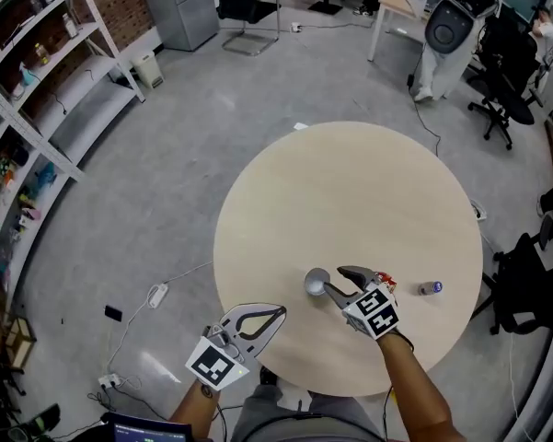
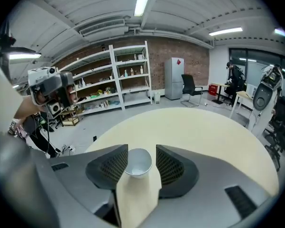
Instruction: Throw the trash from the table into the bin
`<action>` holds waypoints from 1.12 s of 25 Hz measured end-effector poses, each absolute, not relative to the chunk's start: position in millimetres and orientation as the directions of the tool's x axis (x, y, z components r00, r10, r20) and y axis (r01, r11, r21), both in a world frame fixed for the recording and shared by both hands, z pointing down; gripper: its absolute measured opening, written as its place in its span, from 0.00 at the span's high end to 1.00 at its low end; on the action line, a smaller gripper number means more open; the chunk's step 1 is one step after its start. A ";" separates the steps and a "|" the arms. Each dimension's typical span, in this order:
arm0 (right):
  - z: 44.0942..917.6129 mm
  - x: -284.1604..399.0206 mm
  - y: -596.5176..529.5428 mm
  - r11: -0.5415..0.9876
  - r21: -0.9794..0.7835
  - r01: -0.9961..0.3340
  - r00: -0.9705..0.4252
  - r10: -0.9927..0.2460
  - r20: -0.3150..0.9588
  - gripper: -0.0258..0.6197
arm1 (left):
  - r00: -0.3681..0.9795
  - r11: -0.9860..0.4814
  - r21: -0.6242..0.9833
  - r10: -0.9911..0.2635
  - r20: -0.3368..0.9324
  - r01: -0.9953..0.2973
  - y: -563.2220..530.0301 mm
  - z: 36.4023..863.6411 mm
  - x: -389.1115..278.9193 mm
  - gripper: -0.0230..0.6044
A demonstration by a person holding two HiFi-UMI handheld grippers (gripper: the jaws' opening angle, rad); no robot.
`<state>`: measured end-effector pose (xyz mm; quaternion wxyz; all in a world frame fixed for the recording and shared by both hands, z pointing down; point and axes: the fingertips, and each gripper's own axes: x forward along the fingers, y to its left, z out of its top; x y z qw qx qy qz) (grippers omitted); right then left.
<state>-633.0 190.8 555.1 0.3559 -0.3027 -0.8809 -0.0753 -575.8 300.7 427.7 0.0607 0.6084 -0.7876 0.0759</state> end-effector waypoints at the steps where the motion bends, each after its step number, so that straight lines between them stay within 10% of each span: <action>1: 565.3 -636.6 191.4 0.807 -0.085 0.585 -0.552 0.473 0.687 0.71 | -0.258 0.255 -0.040 -0.946 0.195 -0.966 302.6 431.9 -576.6 0.90; 14: 651.4 -655.7 201.9 0.814 -0.135 0.565 -0.410 0.419 0.810 0.72 | -0.310 0.317 -0.002 -0.925 0.219 -0.948 328.8 458.3 -579.2 0.90; 16: 647.9 -654.5 204.7 0.812 -0.118 0.571 -0.396 0.399 0.827 0.91 | -0.310 0.316 -0.006 -0.925 0.218 -0.949 334.2 454.9 -579.1 0.90; 28: 504.9 -638.5 199.9 0.851 0.010 0.526 -0.624 0.378 0.684 0.91 | -0.239 0.226 -0.095 -0.957 0.165 -0.969 325.2 392.3 -565.3 0.90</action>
